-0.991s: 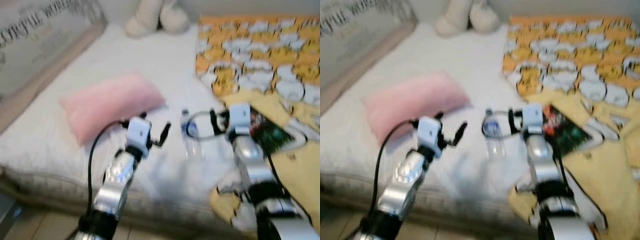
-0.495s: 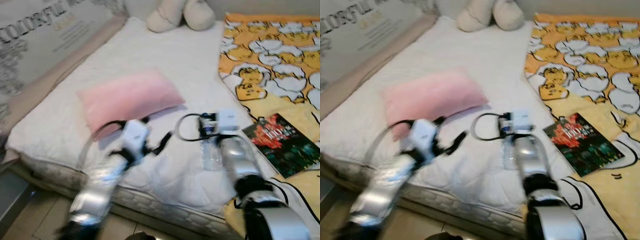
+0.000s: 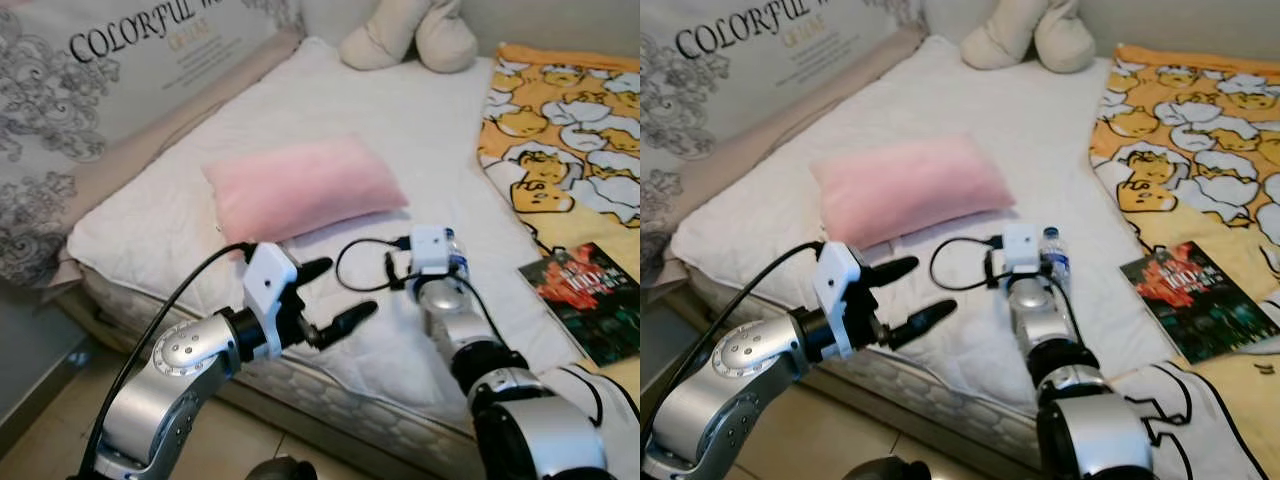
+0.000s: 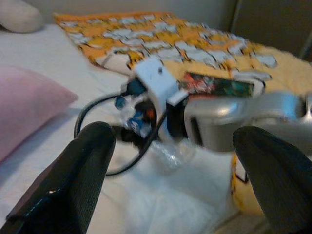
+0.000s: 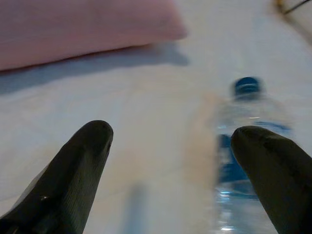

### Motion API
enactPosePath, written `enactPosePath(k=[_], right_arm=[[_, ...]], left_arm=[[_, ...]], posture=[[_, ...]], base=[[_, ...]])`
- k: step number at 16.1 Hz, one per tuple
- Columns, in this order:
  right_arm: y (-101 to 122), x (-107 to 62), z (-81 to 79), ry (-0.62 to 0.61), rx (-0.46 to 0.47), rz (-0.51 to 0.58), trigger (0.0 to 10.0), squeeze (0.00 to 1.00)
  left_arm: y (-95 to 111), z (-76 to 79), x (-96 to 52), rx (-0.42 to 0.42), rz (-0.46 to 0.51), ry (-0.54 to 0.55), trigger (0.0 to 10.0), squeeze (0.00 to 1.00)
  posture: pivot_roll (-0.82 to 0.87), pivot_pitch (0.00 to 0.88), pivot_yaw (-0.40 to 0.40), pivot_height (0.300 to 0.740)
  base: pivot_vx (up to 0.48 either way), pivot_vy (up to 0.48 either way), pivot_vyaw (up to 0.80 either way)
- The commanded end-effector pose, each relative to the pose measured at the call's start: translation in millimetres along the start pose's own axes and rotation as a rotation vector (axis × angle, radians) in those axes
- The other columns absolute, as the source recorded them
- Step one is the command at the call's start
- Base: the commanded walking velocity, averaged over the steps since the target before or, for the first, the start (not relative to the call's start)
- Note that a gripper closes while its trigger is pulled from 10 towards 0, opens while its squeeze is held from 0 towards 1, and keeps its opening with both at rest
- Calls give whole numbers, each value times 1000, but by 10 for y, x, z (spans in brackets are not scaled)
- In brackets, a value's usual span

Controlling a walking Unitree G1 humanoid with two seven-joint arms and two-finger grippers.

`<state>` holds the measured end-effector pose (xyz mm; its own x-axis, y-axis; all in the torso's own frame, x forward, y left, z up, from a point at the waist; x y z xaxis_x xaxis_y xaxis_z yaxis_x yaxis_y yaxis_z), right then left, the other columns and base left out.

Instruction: Clean up the room

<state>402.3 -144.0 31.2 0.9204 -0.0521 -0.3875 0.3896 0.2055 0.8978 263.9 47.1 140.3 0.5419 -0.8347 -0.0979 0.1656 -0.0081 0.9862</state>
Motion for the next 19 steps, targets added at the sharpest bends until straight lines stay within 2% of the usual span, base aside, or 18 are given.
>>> enactPosePath(k=[1,3,4,5,8,10,12,18,19], right_arm=[[144,8,132,-56,0,66,10000,0],[316,-5,362,-142,-29,140,10000,0],[321,-9,416,-159,-28,142,10000,0],[180,-19,580,-203,-27,96,10000,0],[-165,-49,745,-235,26,-17,10000,0],[-249,-49,703,-208,53,-50,10000,0],[-311,-32,473,-115,92,-84,10000,0],[-325,-35,190,14,75,-80,10000,0],[-244,-27,76,66,54,-48,10000,0]], left_arm=[[-45,19,20,27,-22,-24,10000,0],[-85,16,66,3,-35,-27,10000,0],[-108,4,79,6,-42,-22,10000,0],[-158,-14,133,-17,-47,-23,10000,0],[-218,84,218,-20,-68,-100,10000,0],[-277,104,222,-12,-105,-128,10000,0],[-360,170,152,-29,-150,-163,10000,0],[-249,229,172,-44,-91,-152,10000,0],[-243,236,174,-50,-82,-144,10000,0]], posture=[[-17,19,103,740],[-47,19,112,740],[-47,19,112,740],[-72,23,121,740],[-65,48,135,740],[-52,61,147,740],[-35,78,160,740],[-42,72,143,740],[-39,69,132,740]], base=[[0,0,0],[0,0,0],[0,0,0],[0,0,0],[0,0,0],[0,0,0],[0,0,0],[0,0,0],[0,0,0]])
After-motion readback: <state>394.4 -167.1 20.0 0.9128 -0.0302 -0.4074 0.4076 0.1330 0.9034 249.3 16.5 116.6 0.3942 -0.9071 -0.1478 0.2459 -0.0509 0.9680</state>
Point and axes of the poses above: a point about 5 cm out from each wrist's last joint towards the gripper, its own x axis pointing out of the wrist towards the gripper, its own y axis along the axis of the wrist's last joint, z = x × y, the point moved 6 cm from there along x, pointing out of the wrist towards the gripper, and after that the axes turned 4 degrees about -x, right-handed, at the moved point
